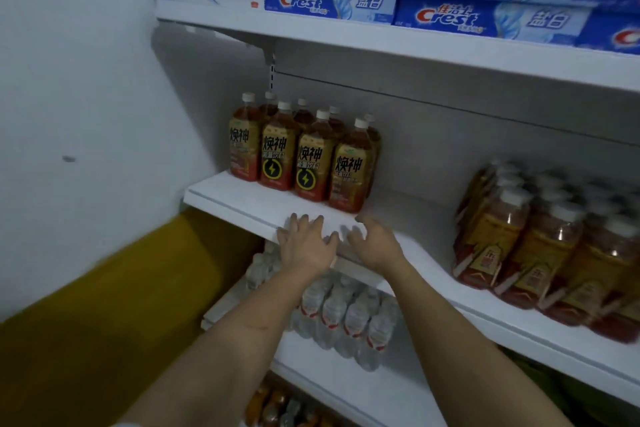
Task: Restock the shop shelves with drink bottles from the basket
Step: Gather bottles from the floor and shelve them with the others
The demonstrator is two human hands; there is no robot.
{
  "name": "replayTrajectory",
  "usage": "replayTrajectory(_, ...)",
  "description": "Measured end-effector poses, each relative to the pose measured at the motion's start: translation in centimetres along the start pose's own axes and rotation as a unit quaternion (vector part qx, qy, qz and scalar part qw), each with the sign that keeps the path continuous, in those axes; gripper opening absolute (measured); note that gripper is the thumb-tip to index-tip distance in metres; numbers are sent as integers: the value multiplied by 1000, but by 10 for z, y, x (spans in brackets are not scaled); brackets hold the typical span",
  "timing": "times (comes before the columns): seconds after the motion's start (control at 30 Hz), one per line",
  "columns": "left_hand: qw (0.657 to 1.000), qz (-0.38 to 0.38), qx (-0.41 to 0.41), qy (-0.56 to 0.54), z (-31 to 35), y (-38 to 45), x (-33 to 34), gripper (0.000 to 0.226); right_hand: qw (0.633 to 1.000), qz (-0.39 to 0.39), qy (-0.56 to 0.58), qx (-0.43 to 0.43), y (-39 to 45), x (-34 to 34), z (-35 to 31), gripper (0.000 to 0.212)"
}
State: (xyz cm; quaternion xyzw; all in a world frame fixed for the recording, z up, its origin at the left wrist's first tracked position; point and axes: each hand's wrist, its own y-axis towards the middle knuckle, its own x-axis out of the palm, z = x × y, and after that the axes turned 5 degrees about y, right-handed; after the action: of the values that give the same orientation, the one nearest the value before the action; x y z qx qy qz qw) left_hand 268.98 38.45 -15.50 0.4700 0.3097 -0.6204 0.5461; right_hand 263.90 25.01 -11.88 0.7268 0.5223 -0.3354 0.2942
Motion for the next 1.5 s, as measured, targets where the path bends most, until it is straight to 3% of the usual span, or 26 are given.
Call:
replayTrajectory(0.17,998,-26,-47,31,-16,-91,-11,65,991,-66,-107,-48,-82,4,4,59)
replayTrajectory(0.33,993,-24,-106,44,-40,-194,-10,63,985,-121,-81,-97,-165,27,10,63)
replayTrajectory(0.6,970,-94,-210,83,-97,-324,-17,69,955,-238,-89,-154,-270,95,-19,67)
replayTrajectory(0.87,931,-171,-310,85,-182,-447,-20,74,912,-353,-111,-175,-385,174,-58,69)
replayTrajectory(1.07,896,-188,-400,49,-257,-572,-25,74,873,-420,-153,-197,-481,255,-93,75)
replayTrajectory(1.2,877,-194,-439,19,-297,-658,-22,74,840,-477,-143,-214,-555,290,-117,65)
replayTrajectory(1.37,861,-196,-470,6,-337,-728,-19,71,810,-510,-136,-256,-620,333,-138,72)
replayTrajectory(1.5,864,-202,-461,-1,-353,-744,-7,70,808,-507,-165,-251,-635,345,-138,72)
